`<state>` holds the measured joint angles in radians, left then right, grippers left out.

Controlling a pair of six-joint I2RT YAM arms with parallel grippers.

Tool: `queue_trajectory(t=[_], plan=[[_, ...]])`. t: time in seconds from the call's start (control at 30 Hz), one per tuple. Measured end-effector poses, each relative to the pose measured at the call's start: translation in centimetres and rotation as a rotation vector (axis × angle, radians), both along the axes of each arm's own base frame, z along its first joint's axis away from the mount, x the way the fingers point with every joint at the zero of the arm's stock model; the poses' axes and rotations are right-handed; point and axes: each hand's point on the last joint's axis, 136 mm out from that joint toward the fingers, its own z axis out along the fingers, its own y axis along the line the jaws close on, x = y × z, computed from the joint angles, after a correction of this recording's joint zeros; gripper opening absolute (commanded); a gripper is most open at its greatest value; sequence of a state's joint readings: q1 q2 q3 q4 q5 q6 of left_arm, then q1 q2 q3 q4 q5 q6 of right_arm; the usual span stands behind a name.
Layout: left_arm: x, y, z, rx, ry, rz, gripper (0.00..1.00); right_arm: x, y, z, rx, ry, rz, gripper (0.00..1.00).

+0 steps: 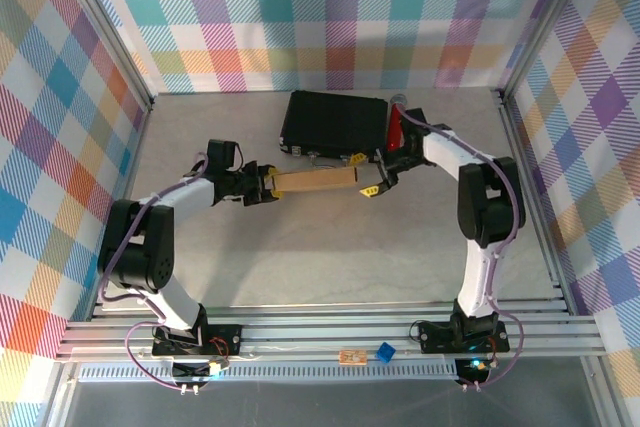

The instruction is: Fold the paper box

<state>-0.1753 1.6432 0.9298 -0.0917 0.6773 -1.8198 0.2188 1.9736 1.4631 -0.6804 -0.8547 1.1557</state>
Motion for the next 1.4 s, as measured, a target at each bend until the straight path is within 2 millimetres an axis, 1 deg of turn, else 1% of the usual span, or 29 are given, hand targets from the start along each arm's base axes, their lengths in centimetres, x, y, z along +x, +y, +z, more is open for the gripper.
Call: queue_trajectory(t=[0.07, 0.17, 0.23, 0.3, 0.33, 0.37, 0.4, 0.47, 0.53, 0.6, 0.7, 0.8, 0.87, 0.97, 1.1, 1.17, 1.33, 1.4], plan=[[-0.7, 0.2, -0.1, 0.016, 0.021, -0.004, 0.18, 0.5, -1.4, 1.7, -0.034, -0.088, -0.016, 0.71], [-2.0, 0.7, -0.1, 0.047, 0.058, -0.012, 0.18, 1.1, -3.3, 5.2, -0.100, -0.280, -0.024, 0.61], [-3.0, 1.2, 0.0, 0.071, 0.084, -0.017, 0.17, 1.4, -4.6, 7.6, -0.171, -0.451, -0.005, 0.54], [-3.8, 1.6, 0.0, 0.093, 0.112, -0.027, 0.16, 1.3, -4.9, 10.0, -0.240, -0.654, 0.050, 0.49], [-4.1, 1.8, 0.1, 0.104, 0.125, -0.031, 0.16, 0.9, -4.8, 11.4, -0.273, -0.788, 0.093, 0.46], [-4.4, 2.0, 0.1, 0.114, 0.139, -0.034, 0.16, 0.2, -4.5, 12.3, -0.295, -0.890, 0.132, 0.44], [-4.7, 2.2, 0.0, 0.125, 0.151, -0.037, 0.15, -0.9, -4.0, 13.2, -0.314, -1.014, 0.183, 0.43], [-5.3, 2.7, -0.1, 0.150, 0.184, -0.040, 0.15, -3.4, -3.4, 13.9, -0.336, -1.208, 0.284, 0.40], [-6.1, 3.3, -0.1, 0.176, 0.223, -0.048, 0.14, -5.8, -2.6, 13.4, -0.344, -1.357, 0.392, 0.38], [-6.6, 3.6, 0.1, 0.195, 0.244, -0.058, 0.14, -7.0, -2.4, 12.3, -0.362, -1.428, 0.478, 0.37], [-7.0, 3.9, 0.3, 0.212, 0.263, -0.064, 0.14, -7.9, -1.7, 10.4, -0.393, -1.497, 0.622, 0.35], [-7.5, 4.2, 0.0, 0.222, 0.293, -0.061, 0.13, -9.0, -0.5, 9.7, -0.400, -1.564, 0.749, 0.32], [-7.7, 4.3, -0.1, 0.226, 0.305, -0.055, 0.14, -9.7, 0.2, 9.2, -0.388, -1.577, 0.819, 0.31], [-7.7, 4.4, -0.1, 0.227, 0.313, -0.042, 0.13, -9.9, 1.0, 8.9, -0.384, -1.576, 0.895, 0.30], [-7.3, 4.4, -0.2, 0.224, 0.322, -0.032, 0.14, -9.5, 1.9, 9.5, -0.398, -1.570, 0.970, 0.29], [-7.3, 4.4, -0.3, 0.223, 0.329, -0.029, 0.13, -9.3, 2.2, 9.4, -0.412, -1.556, 0.996, 0.29], [-7.2, 4.4, -0.4, 0.221, 0.334, -0.023, 0.13, -9.6, 2.7, 8.0, -0.430, -1.495, 1.077, 0.31], [-7.2, 4.5, -0.5, 0.221, 0.336, -0.021, 0.13, -9.8, 2.9, 7.5, -0.437, -1.473, 1.103, 0.30]])
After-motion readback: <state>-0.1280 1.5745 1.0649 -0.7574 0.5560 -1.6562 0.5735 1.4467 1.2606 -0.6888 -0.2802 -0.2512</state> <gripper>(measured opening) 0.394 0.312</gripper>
